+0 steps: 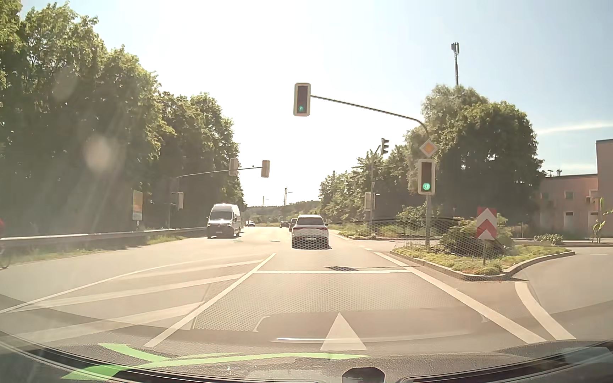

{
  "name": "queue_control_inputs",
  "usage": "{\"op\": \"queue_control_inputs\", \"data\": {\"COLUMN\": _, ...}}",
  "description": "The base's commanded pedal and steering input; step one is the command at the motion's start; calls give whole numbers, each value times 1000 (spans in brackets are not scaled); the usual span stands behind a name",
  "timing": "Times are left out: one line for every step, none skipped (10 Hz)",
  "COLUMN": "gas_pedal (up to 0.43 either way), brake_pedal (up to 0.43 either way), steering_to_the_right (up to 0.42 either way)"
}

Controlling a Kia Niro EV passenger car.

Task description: Follow the waypoints while adhering to traffic rules and regulations

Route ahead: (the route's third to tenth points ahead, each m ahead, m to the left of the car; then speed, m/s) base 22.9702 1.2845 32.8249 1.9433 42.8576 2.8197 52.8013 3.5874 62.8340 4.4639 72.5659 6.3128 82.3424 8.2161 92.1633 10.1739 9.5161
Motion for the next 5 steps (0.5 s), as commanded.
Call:
{"op": "queue_control_inputs", "data": {"gas_pedal": 319, "brake_pedal": 0, "steering_to_the_right": -9}}
{"op": "queue_control_inputs", "data": {"gas_pedal": 319, "brake_pedal": 0, "steering_to_the_right": -9}}
{"op": "queue_control_inputs", "data": {"gas_pedal": 319, "brake_pedal": 0, "steering_to_the_right": -8}}
{"op": "queue_control_inputs", "data": {"gas_pedal": 319, "brake_pedal": 0, "steering_to_the_right": -9}}
{"op": "queue_control_inputs", "data": {"gas_pedal": 311, "brake_pedal": 0, "steering_to_the_right": -8}}
